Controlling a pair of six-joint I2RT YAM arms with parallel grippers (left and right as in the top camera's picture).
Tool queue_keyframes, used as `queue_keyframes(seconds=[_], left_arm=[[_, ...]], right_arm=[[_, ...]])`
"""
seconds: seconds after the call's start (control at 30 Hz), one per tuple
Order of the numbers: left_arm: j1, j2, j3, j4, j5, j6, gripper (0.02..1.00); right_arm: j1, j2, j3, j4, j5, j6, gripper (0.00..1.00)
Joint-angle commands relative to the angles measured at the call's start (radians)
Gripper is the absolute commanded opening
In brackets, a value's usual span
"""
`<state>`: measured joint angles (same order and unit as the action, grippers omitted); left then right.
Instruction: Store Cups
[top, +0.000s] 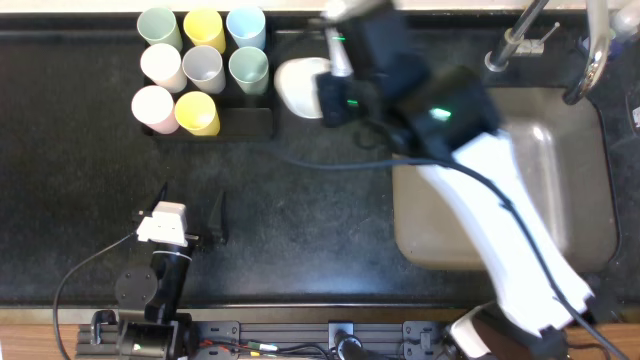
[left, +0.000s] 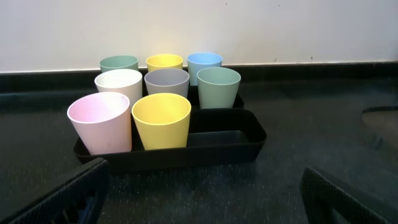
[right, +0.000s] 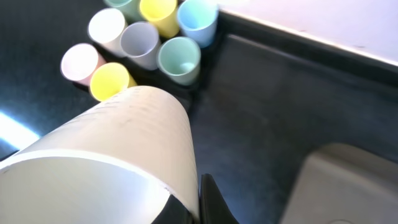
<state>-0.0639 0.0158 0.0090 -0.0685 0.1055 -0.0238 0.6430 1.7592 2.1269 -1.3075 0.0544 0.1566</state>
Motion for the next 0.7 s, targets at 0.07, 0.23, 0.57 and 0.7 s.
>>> queue_keyframes(seconds=[0.07, 0.23, 0.57, 0.7], left_arm=[[0.003, -0.007, -0.001, -0.005, 0.018, -0.004, 1.0], [0.003, -0.007, -0.001, -0.005, 0.018, -0.004, 1.0], [0.003, -0.007, -0.001, -0.005, 0.018, -0.004, 1.0], [0.003, -0.007, -0.001, -0.005, 0.017, -0.004, 1.0]], right_arm=[[0.045, 0.177, 0.109, -0.007, -0.005, 0.024, 0.04], [0.053, 0.278, 0.121, 0.015, -0.04, 0.031, 0.04], [0.058, 0.393, 0.121, 0.043, -0.068, 0.048, 0.04], [0.066, 0.425, 0.121, 0.084, -0.068, 0.05, 0.04]])
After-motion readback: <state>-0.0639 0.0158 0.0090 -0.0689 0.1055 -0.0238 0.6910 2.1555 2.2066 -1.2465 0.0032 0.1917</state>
